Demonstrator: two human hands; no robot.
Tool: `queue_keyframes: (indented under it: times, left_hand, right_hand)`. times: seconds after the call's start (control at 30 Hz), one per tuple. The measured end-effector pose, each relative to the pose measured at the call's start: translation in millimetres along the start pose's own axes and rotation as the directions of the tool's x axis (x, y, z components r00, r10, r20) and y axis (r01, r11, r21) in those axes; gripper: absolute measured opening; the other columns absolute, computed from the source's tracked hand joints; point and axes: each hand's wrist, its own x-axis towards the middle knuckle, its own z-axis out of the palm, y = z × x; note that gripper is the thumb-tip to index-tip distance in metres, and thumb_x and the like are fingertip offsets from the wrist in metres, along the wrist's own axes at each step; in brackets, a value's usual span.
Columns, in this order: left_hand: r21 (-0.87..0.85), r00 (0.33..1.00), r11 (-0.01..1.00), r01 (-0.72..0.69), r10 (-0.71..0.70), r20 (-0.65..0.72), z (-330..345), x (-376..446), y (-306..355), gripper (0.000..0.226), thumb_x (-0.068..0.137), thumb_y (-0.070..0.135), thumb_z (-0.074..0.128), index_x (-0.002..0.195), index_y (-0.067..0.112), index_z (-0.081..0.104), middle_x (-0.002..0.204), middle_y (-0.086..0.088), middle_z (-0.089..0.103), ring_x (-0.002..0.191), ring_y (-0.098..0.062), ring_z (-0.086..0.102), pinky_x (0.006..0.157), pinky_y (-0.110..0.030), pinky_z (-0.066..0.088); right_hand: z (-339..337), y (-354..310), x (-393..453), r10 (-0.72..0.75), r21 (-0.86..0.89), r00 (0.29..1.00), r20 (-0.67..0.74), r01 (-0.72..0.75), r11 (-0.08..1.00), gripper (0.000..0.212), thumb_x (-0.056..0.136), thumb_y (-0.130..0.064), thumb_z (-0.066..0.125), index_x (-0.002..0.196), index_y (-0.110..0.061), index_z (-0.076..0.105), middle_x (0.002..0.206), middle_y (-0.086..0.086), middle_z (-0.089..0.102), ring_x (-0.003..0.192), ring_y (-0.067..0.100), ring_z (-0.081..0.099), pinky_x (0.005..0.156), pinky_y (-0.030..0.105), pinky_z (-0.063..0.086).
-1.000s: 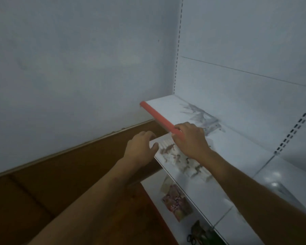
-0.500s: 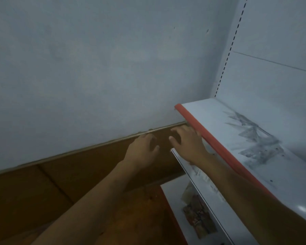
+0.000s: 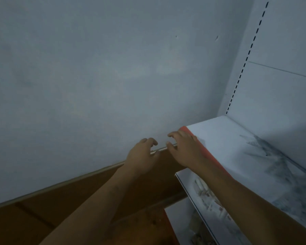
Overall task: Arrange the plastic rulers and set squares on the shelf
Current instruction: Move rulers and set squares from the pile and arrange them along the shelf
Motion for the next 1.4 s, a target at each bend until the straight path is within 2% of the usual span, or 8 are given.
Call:
queue_keyframes:
  times: [0.23,0.4,0.5,0.8,0.97,1.13,1.23,1.4]
  left_hand:
    - [-0.061,0.972,0.976,-0.210,0.215,0.098,34,86,23,0.036,0.095,0.036,0.053,0.127,0.022,0.052,0.125,0.000,0.055,0.107,-0.016,0.055,0.091,-0.028,0.047]
    - [-0.162,0.869,0.889,-0.428,0.454,0.196,57,137,54,0.032,0.094,0.029,0.053,0.123,0.018,0.055,0.119,-0.002,0.057,0.103,-0.018,0.057,0.088,-0.028,0.046]
    - [-0.211,0.804,0.834,-0.510,0.549,0.228,71,157,77,0.032,0.093,0.034,0.054,0.122,0.023,0.055,0.119,0.003,0.056,0.103,-0.013,0.056,0.090,-0.028,0.046]
    - [-0.435,0.505,0.583,-0.686,0.812,0.293,133,132,140,0.028,0.092,0.030,0.057,0.118,0.019,0.057,0.115,0.001,0.058,0.099,-0.013,0.055,0.085,-0.024,0.045]
    - [-0.519,0.412,0.529,-0.671,0.849,0.332,163,107,171,0.028,0.092,0.029,0.057,0.119,0.022,0.057,0.113,0.003,0.057,0.099,-0.014,0.056,0.086,-0.028,0.047]
    - [-0.436,0.388,0.530,-0.727,0.841,0.377,194,104,205,0.039,0.092,0.031,0.054,0.130,0.020,0.051,0.125,-0.001,0.055,0.119,-0.019,0.046,0.098,-0.035,0.042]
    - [-0.364,0.396,0.532,-0.764,0.833,0.387,208,101,219,0.048,0.094,0.036,0.051,0.139,0.022,0.044,0.140,0.001,0.046,0.131,-0.021,0.036,0.105,-0.038,0.037]
    - [-0.207,0.403,0.513,-0.833,0.819,0.408,227,98,234,0.052,0.096,0.042,0.045,0.144,0.024,0.036,0.149,0.003,0.035,0.136,-0.020,0.030,0.106,-0.040,0.033]
  right_hand:
    - [5,57,32,0.181,-0.068,0.982,-0.055,-0.184,0.981,0.037,0.096,-0.045,0.043,0.128,-0.030,0.051,0.132,-0.003,0.054,0.121,0.017,0.048,0.105,0.037,0.030]
    - [-12,90,20,0.411,-0.059,0.880,-0.237,-0.435,0.899,0.038,0.092,-0.042,0.047,0.119,-0.020,0.059,0.118,0.000,0.060,0.111,0.019,0.054,0.095,0.035,0.034]
    - [-24,104,3,0.517,-0.100,0.818,-0.250,-0.553,0.827,0.036,0.093,-0.041,0.049,0.123,-0.020,0.056,0.121,0.001,0.057,0.115,0.020,0.050,0.097,0.037,0.031]
    - [-33,126,-98,0.767,-0.134,0.518,-0.379,-0.851,0.508,0.038,0.094,-0.043,0.046,0.124,-0.022,0.056,0.123,0.001,0.055,0.116,0.023,0.049,0.096,0.037,0.031]
    - [-35,135,-147,0.805,-0.131,0.288,-0.519,-0.957,0.258,0.041,0.091,-0.045,0.048,0.121,-0.019,0.058,0.119,0.004,0.059,0.110,0.023,0.053,0.093,0.039,0.037]
    - [-42,155,-181,0.861,-0.113,0.108,-0.498,-0.992,0.059,0.062,0.088,-0.064,0.039,0.129,-0.018,0.049,0.123,0.004,0.054,0.113,0.022,0.050,0.094,0.038,0.037]
    - [-36,167,-190,0.873,-0.124,0.111,-0.475,-0.991,0.058,0.067,0.083,-0.071,0.037,0.122,-0.018,0.052,0.116,0.004,0.055,0.106,0.021,0.051,0.090,0.038,0.040]
    - [-26,174,-192,0.815,-0.079,0.108,-0.570,-0.994,0.077,0.051,0.084,-0.061,0.048,0.109,-0.018,0.059,0.104,0.003,0.056,0.095,0.020,0.051,0.082,0.036,0.040]
